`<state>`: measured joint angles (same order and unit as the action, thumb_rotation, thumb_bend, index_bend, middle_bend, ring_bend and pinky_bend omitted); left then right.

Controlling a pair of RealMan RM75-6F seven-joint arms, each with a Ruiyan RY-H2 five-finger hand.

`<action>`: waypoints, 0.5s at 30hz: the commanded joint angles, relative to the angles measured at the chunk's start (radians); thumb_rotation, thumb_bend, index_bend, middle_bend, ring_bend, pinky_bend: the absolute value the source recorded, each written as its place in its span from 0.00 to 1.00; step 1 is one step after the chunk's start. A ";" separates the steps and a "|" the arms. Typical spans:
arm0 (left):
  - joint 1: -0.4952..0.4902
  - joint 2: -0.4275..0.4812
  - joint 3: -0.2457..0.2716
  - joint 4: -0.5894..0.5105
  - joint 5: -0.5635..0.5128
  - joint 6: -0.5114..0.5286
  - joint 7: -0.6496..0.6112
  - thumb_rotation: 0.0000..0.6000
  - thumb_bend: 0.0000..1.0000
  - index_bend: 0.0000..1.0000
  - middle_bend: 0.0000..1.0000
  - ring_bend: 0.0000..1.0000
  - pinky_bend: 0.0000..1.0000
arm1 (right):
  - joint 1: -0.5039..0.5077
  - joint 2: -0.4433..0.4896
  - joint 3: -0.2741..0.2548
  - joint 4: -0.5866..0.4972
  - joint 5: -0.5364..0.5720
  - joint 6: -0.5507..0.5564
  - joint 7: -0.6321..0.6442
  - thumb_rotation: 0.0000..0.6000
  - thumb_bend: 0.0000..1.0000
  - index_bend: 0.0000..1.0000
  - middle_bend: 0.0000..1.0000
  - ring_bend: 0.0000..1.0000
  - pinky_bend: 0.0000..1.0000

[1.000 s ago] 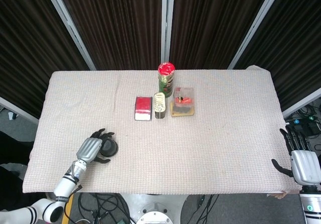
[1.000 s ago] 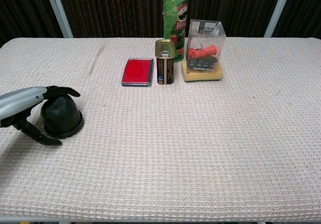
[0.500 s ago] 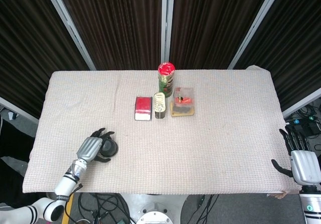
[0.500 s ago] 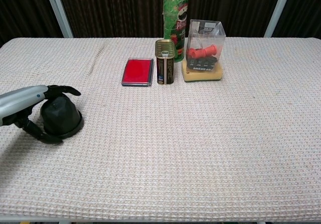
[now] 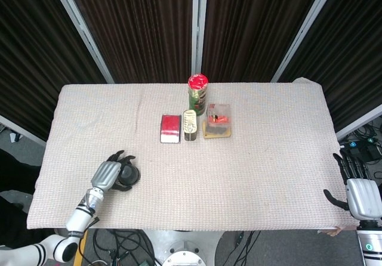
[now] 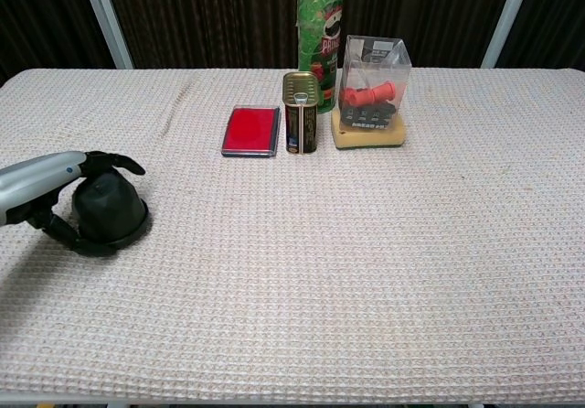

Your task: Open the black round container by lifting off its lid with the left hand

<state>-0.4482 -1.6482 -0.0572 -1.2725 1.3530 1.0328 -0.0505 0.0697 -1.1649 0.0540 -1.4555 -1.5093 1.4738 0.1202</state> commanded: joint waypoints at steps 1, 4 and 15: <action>0.003 0.001 -0.003 -0.007 0.000 0.010 0.003 1.00 0.21 0.23 0.44 0.08 0.17 | 0.000 0.000 0.000 0.001 0.000 0.000 0.001 1.00 0.13 0.00 0.00 0.00 0.00; 0.005 0.004 -0.006 -0.017 0.000 0.018 0.003 1.00 0.24 0.26 0.47 0.09 0.18 | 0.000 -0.001 0.000 0.002 0.001 -0.001 0.001 1.00 0.13 0.00 0.00 0.00 0.00; 0.001 0.074 -0.021 -0.114 0.011 0.046 0.029 1.00 0.27 0.43 0.51 0.14 0.22 | 0.000 -0.003 0.001 0.006 0.002 -0.002 0.003 1.00 0.13 0.00 0.00 0.00 0.00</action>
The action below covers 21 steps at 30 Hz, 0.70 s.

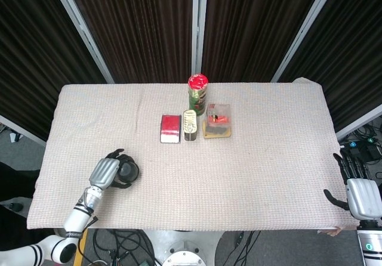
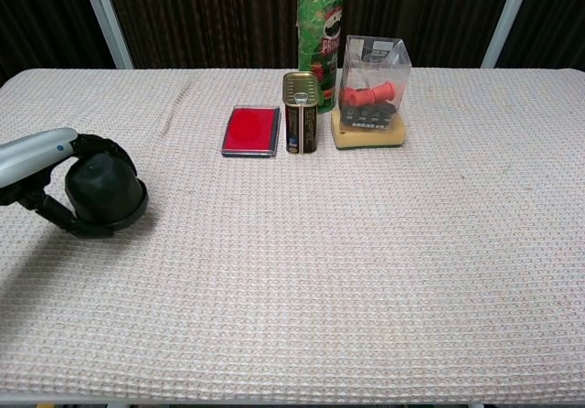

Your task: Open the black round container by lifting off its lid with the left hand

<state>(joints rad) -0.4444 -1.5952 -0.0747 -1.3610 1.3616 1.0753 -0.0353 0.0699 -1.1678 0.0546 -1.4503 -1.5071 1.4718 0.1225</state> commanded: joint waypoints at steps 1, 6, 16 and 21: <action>-0.005 0.031 -0.006 -0.037 0.000 0.001 0.020 1.00 0.27 0.44 0.52 0.14 0.23 | 0.000 0.000 0.000 0.000 0.000 0.001 0.001 1.00 0.13 0.00 0.00 0.00 0.00; -0.025 0.105 -0.034 -0.117 -0.029 -0.024 0.047 1.00 0.28 0.47 0.53 0.15 0.23 | -0.002 0.003 0.002 -0.003 -0.001 0.005 0.002 1.00 0.13 0.00 0.00 0.00 0.00; -0.110 0.359 -0.204 -0.391 -0.119 -0.039 0.143 1.00 0.28 0.48 0.54 0.18 0.25 | -0.001 0.002 0.000 -0.003 -0.004 0.004 0.001 1.00 0.13 0.00 0.00 0.00 0.00; -0.105 0.386 -0.248 -0.499 -0.079 0.102 0.245 1.00 0.28 0.48 0.54 0.18 0.25 | -0.002 0.001 0.000 0.001 -0.004 0.007 0.006 1.00 0.13 0.00 0.00 0.00 0.00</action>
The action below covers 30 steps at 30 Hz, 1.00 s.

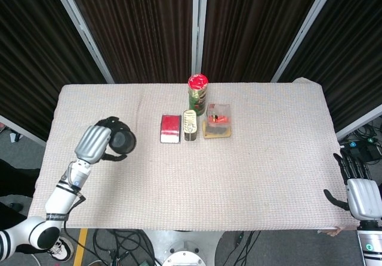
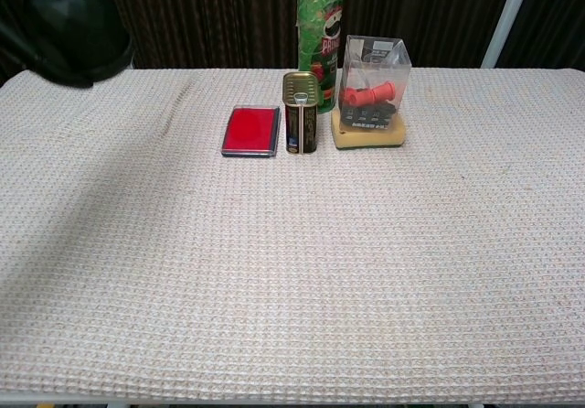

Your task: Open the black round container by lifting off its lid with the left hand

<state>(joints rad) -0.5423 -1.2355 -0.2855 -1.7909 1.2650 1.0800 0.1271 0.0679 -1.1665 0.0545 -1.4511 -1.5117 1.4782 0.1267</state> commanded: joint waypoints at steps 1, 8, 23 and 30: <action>-0.008 0.017 -0.018 -0.060 0.012 0.087 0.101 1.00 0.27 0.48 0.55 0.18 0.25 | 0.000 -0.001 0.001 0.003 0.002 -0.001 0.004 1.00 0.13 0.00 0.00 0.00 0.00; -0.072 -0.136 0.118 0.186 -0.195 -0.190 0.108 1.00 0.28 0.51 0.55 0.18 0.25 | -0.001 0.000 0.001 0.008 0.006 -0.005 0.014 1.00 0.13 0.00 0.00 0.00 0.00; -0.085 -0.147 -0.054 0.084 0.113 0.221 -0.006 1.00 0.27 0.51 0.58 0.20 0.23 | 0.002 -0.004 0.003 0.019 0.015 -0.016 0.021 1.00 0.13 0.00 0.00 0.00 0.00; -0.171 -0.094 0.130 0.213 -0.228 -0.325 0.035 1.00 0.28 0.53 0.61 0.31 0.23 | 0.003 -0.008 0.001 0.022 0.018 -0.023 0.019 1.00 0.13 0.00 0.00 0.00 0.00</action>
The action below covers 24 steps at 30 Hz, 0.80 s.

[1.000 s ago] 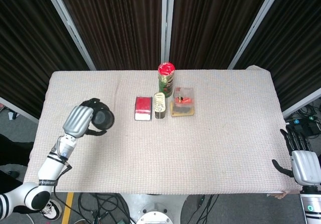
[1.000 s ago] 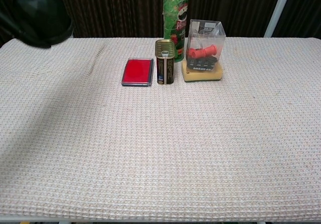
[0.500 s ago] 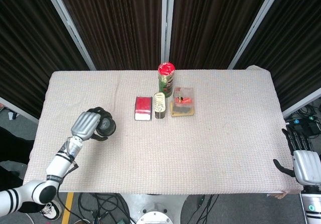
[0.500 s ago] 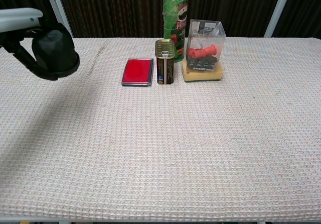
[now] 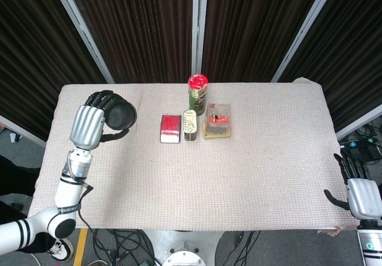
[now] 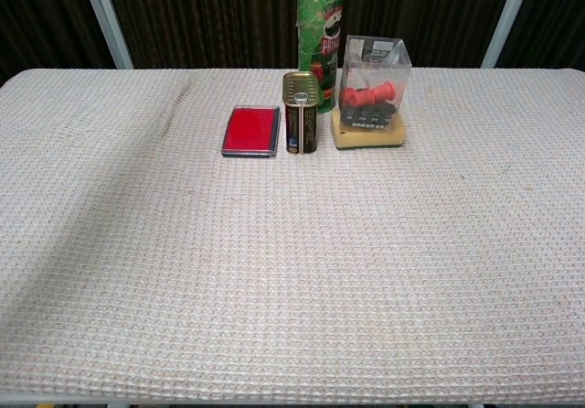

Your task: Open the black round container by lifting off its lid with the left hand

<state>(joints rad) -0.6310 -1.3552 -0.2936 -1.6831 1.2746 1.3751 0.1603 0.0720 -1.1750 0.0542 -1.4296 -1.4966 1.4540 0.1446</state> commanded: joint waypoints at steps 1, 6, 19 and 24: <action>-0.095 0.037 0.144 0.106 -0.261 -0.646 0.017 1.00 0.28 0.53 0.62 0.33 0.23 | -0.002 0.001 0.003 0.001 0.005 0.002 0.003 1.00 0.13 0.00 0.00 0.00 0.00; -0.141 0.105 0.137 0.039 -0.314 -0.620 0.119 1.00 0.28 0.53 0.63 0.34 0.22 | -0.002 0.000 0.004 0.008 0.010 -0.002 0.010 1.00 0.13 0.00 0.00 0.00 0.00; -0.158 0.006 0.131 0.063 -0.243 -0.490 0.133 1.00 0.28 0.53 0.63 0.34 0.22 | -0.003 -0.006 0.003 0.018 0.013 -0.004 0.011 1.00 0.13 0.00 0.00 0.00 0.00; -0.156 -0.069 0.139 -0.001 -0.017 -0.409 0.050 1.00 0.27 0.53 0.63 0.34 0.22 | 0.000 -0.008 0.002 0.018 0.015 -0.013 0.006 1.00 0.13 0.00 0.00 0.00 0.00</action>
<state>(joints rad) -0.7790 -1.3654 -0.1673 -1.6456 1.1132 0.9046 0.2616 0.0715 -1.1829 0.0563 -1.4114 -1.4820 1.4410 0.1508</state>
